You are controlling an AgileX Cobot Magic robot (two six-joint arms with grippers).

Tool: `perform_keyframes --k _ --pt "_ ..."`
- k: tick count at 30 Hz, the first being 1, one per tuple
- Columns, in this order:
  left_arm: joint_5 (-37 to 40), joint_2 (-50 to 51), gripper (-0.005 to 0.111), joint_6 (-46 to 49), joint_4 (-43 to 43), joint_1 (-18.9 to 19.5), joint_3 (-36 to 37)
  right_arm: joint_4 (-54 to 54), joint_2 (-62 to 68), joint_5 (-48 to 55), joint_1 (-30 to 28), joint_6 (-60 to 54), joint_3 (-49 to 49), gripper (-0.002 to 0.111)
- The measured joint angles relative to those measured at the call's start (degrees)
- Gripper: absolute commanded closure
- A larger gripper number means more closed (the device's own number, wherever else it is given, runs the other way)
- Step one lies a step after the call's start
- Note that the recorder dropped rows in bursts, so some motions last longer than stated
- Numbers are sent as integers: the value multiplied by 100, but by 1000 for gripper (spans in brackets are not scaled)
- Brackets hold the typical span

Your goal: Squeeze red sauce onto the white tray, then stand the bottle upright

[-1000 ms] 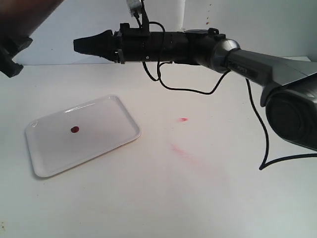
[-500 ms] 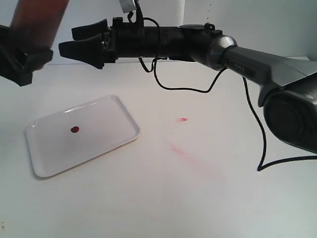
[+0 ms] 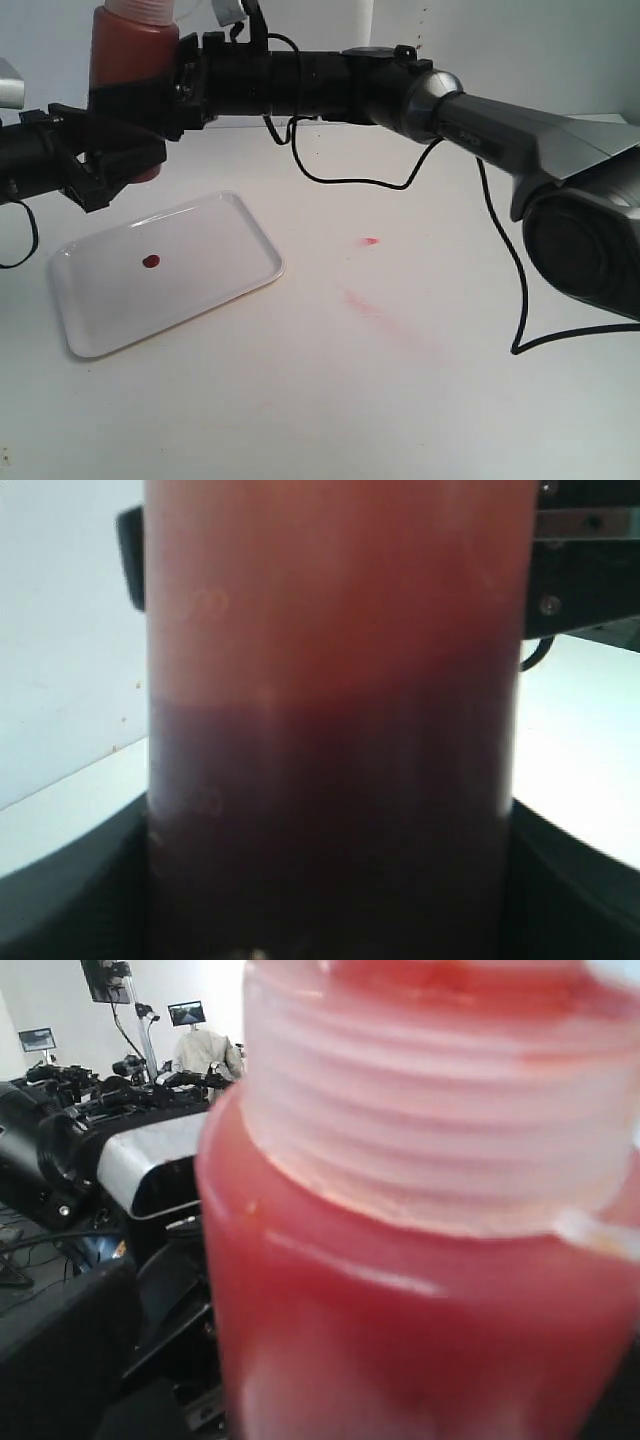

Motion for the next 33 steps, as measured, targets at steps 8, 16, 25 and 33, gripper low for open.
perform_keyframes --k 8,16,25,33 --pt "-486 392 107 86 13 0 0 -23 0 -436 96 -64 0 108" --pt "-516 416 106 99 22 0 0 -59 0 -481 120 -4 0 108" --pt "-491 416 83 99 122 0 0 -193 0 -433 120 18 0 108" --pt "-288 416 2 88 306 0 -10 -582 10 -369 15 18 0 108"
